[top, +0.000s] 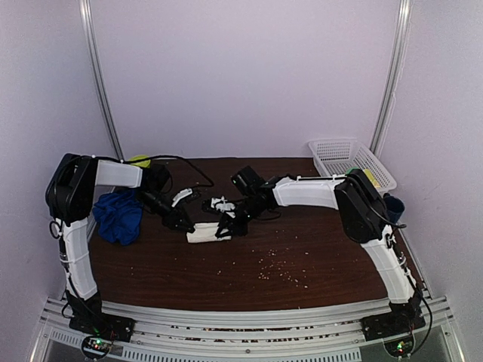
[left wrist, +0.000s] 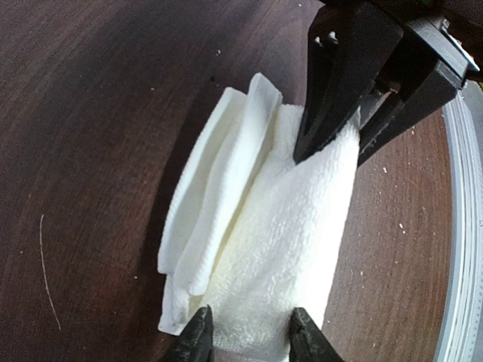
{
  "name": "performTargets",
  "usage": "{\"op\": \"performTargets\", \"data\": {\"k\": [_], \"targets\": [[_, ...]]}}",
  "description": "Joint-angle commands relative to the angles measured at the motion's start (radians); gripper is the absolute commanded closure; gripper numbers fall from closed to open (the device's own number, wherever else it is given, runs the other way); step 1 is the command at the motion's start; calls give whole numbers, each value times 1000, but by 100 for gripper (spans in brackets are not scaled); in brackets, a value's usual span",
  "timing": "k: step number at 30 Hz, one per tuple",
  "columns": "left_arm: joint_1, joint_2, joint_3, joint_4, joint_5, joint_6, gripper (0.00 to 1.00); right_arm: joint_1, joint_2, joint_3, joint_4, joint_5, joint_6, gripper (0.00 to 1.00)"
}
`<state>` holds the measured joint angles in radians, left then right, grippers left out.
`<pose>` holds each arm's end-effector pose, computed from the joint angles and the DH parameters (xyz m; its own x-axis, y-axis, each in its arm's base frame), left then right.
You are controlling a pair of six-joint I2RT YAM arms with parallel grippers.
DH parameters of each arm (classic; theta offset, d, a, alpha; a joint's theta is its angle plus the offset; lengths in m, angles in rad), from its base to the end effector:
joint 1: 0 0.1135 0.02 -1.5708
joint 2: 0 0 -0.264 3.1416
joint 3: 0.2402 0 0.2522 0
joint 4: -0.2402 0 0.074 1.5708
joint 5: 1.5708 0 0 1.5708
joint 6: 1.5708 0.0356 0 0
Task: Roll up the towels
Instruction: Roll the towel at the center of the board, then pick up the towel from the center of the board.
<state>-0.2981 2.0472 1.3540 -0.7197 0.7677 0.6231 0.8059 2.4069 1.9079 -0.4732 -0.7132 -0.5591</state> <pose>0.3593 -0.1363 0.1393 -0.5824 0.6182 -0.5279 0.8073 0.3632 -0.4652 0.3409 0.3888 0.1426 -0.0601 -0.6420 -0.7644 -0.9824 -0.0976 0.1593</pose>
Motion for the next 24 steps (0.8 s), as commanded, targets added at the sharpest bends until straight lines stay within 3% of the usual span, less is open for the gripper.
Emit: {"op": "performTargets", "data": {"k": [1,4,7,10,24], "targets": [[8,-12,-16,-9,-13,-5,63,3,18,-42,-226,-74,-58,100],[9,3,-15,-11,39,-24,60,4,36,-29,-283,-79,-86,100],[9,19,5,-30,85,-23,50,2,59,10,-346,-97,-111,100],[8,33,24,-59,149,-17,5,1,81,58,-418,-96,-143,100],[-71,129,15,-123,245,5,2,1,80,74,-440,-57,-164,100]]}}
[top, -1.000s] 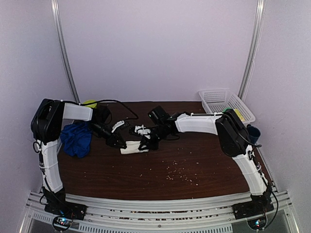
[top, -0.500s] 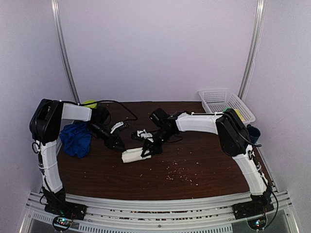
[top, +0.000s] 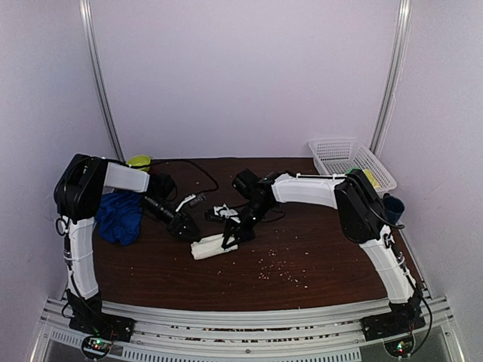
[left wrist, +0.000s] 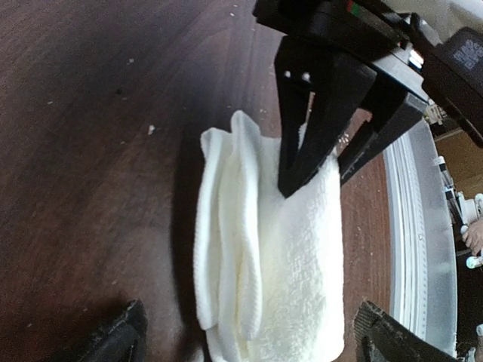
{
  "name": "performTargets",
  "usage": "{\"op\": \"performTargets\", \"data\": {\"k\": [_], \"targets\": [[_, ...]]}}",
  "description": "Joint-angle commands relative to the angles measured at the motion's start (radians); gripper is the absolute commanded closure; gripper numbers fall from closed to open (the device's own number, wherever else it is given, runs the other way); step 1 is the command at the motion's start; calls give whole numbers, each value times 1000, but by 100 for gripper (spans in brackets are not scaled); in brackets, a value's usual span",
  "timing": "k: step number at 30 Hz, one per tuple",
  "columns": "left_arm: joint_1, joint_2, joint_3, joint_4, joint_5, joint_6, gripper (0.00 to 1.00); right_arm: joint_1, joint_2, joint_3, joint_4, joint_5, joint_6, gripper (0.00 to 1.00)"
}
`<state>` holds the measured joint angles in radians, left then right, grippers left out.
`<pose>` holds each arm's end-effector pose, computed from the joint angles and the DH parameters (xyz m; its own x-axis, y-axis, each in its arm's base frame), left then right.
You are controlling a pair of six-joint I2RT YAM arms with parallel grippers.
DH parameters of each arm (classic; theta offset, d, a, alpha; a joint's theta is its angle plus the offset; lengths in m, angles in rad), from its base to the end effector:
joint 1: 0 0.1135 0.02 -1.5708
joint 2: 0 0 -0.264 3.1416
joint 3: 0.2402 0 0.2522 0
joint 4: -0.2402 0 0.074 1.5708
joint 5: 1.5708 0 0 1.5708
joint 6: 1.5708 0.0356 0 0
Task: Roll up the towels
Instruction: Pick up the towel from the center of the board.
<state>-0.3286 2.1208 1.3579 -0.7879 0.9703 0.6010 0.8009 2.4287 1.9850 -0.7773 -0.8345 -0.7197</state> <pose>0.3487 -0.1499 0.1186 -0.6685 0.5655 -0.4829 0.6984 0.2542 -0.6690 0.3293 0.3775 0.1432 -0.0574 -0.6952 -0.7165 -0.9265 -0.2302 0.2976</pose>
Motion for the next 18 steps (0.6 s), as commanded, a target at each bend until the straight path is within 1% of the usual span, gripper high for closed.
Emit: {"op": "performTargets", "data": {"k": [1,9,15,18], "targets": [[-48,64,15,-63,44,32,2,6,70,18,-152,63,-3,100],[-89,91,28,-65,-16,8,2,-1,103,81,-194,59,30,100],[-116,105,24,-65,-56,-10,10,-15,120,100,-184,57,84,99],[-125,113,18,-65,-68,-21,17,-17,122,102,-181,65,96,99]]}}
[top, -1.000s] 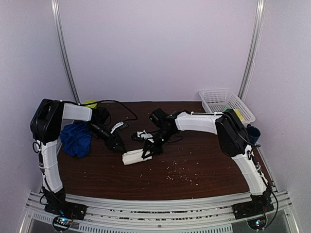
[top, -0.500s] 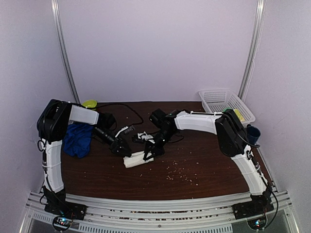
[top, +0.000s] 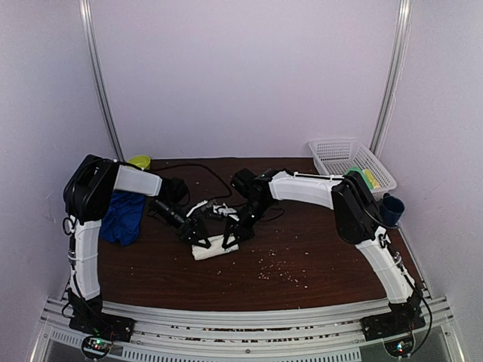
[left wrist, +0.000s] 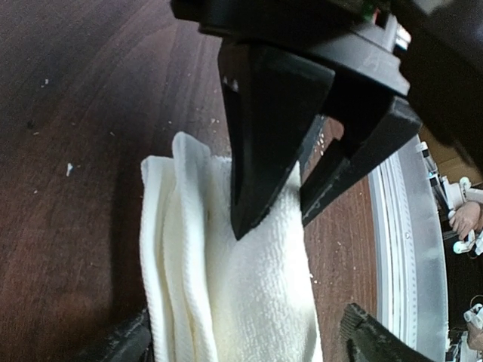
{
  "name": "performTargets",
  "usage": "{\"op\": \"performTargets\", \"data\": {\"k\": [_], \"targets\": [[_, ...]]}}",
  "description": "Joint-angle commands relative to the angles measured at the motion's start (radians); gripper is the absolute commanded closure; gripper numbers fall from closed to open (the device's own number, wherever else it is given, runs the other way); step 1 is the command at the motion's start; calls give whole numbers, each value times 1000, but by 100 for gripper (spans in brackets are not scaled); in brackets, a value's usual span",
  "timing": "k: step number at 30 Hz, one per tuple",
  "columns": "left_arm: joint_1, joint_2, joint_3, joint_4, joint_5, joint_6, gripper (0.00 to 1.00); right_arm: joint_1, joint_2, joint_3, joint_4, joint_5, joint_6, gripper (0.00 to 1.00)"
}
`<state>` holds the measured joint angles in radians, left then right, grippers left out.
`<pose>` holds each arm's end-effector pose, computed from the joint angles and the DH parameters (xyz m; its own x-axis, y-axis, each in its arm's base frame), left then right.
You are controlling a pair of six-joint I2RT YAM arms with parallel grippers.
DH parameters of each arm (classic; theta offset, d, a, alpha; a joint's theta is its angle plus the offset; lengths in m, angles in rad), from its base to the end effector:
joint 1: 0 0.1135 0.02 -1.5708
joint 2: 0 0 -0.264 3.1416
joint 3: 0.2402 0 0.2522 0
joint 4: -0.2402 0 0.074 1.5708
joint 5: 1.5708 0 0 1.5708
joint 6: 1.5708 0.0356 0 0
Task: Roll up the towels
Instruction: Pick up the towel from the center of the board.
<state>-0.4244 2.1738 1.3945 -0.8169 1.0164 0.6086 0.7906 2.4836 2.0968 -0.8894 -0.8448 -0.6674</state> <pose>0.3373 -0.1856 0.1088 -0.6347 0.6171 -0.4651 0.6825 0.1655 -0.7119 0.3375 0.3789 0.1447 -0.1421 -0.7277 -0.6710 -0.9072 -0.1754 0.3824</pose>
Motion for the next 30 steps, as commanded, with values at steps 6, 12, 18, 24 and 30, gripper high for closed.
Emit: {"op": "performTargets", "data": {"k": [6,12,18,24,30], "targets": [[-31,79,-16,-36,-116,-38,41,-7,71,2,-78,101,44,99],[-31,104,10,-56,-94,-34,61,-8,91,46,-104,122,44,96],[-31,127,21,-81,-75,-17,94,-7,78,51,-72,178,88,83],[-31,119,28,-88,-71,-7,100,-11,-9,-18,4,248,168,53],[-30,33,11,21,-121,-109,100,-23,-260,-301,271,332,367,33]]}}
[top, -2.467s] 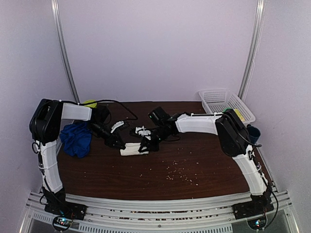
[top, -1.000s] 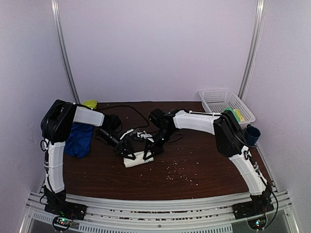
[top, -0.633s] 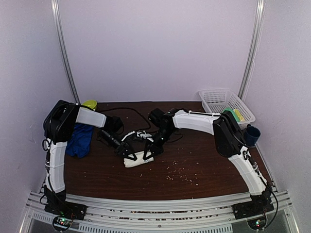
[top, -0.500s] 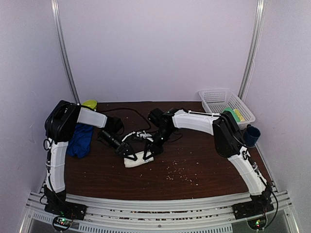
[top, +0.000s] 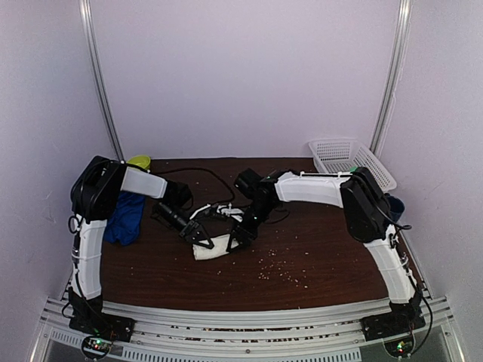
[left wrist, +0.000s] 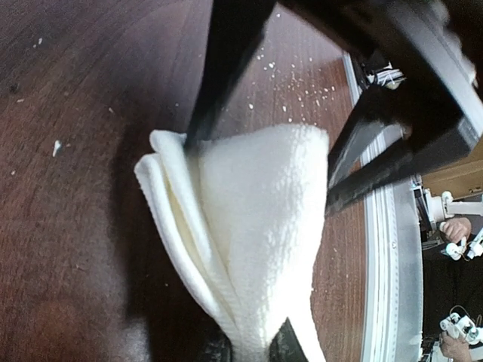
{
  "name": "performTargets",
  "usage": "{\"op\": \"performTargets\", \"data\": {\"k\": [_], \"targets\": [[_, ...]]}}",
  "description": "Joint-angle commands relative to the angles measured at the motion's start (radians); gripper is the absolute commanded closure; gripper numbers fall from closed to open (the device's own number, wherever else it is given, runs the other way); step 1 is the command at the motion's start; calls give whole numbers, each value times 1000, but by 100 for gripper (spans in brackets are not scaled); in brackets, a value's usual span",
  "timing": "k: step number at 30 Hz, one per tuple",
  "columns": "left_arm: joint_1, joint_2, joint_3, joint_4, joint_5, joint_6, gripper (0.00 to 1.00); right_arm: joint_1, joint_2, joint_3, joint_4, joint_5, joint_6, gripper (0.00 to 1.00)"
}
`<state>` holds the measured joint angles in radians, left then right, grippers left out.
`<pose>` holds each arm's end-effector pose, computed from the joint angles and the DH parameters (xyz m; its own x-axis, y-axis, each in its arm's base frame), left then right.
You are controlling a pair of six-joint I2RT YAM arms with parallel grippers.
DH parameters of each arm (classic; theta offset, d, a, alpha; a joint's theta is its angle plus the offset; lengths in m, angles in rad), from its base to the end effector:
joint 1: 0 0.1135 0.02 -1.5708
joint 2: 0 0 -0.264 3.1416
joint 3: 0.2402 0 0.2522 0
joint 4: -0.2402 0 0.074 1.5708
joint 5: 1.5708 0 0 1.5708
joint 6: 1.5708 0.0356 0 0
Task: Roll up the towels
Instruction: Pick up the towel from the center of the board.
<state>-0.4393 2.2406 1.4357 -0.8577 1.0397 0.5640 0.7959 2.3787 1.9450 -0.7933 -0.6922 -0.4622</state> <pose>0.3386 -0.1930 0.0939 -0.6847 0.6209 -0.3815 0.6034 0.1894 -0.7747 0.3283 0.3678 0.1520 -0.2772 -0.7737 -0.5696 -0.9208 0.0446 0.3875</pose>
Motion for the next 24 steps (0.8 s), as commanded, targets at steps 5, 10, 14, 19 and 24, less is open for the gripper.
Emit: {"op": "performTargets", "data": {"k": [5,10,14,19,24], "targets": [[-13,-105,-89,194,-168,-186,100,-38,-330,-382,351,281,306,23],[-15,-164,-165,356,-188,-325,100,-35,-482,-606,541,464,485,0],[-14,-194,-198,491,-181,-452,100,-16,-601,-792,708,711,681,0],[-13,-186,-180,569,-207,-548,100,74,-703,-924,788,1084,758,0],[-15,-216,-136,594,-385,-604,100,95,-691,-983,892,1095,840,0]]}}
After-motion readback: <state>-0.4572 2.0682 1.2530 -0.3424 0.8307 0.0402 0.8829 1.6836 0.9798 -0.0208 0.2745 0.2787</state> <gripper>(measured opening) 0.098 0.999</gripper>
